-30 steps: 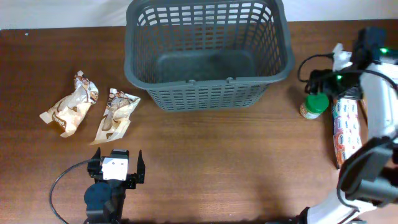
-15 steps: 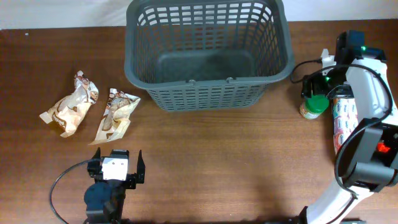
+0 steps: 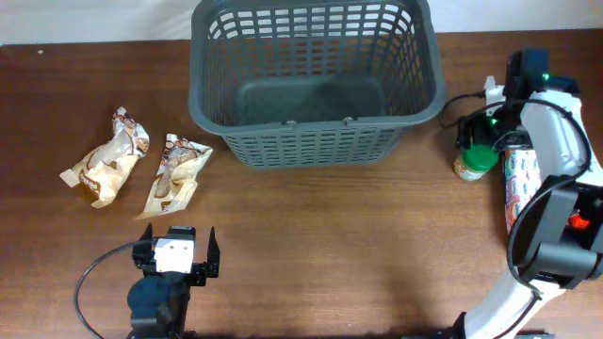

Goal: Pack container
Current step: 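Reach the right gripper to the green-lidded jar and grasp it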

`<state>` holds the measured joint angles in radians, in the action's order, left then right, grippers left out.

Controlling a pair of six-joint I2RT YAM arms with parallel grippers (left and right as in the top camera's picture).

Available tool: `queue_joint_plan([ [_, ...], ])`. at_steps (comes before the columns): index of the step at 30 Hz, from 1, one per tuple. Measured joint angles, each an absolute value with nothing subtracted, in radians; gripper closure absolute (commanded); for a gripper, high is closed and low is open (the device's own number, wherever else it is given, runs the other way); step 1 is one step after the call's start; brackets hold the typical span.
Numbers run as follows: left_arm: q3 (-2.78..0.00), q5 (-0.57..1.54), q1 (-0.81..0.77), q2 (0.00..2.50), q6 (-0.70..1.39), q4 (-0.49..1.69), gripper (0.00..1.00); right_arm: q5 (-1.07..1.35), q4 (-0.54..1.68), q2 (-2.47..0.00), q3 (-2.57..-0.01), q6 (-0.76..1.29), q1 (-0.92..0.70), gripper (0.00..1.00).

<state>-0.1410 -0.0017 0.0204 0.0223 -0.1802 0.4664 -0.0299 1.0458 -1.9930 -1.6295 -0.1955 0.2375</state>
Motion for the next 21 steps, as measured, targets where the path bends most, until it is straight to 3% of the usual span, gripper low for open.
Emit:
queue_joint_plan([
  [21,-0.141,-0.002,0.02,0.022,-0.18,0.466,0.01,-0.03,0.917,-1.998,-1.475,-0.195,0.237,0.01],
])
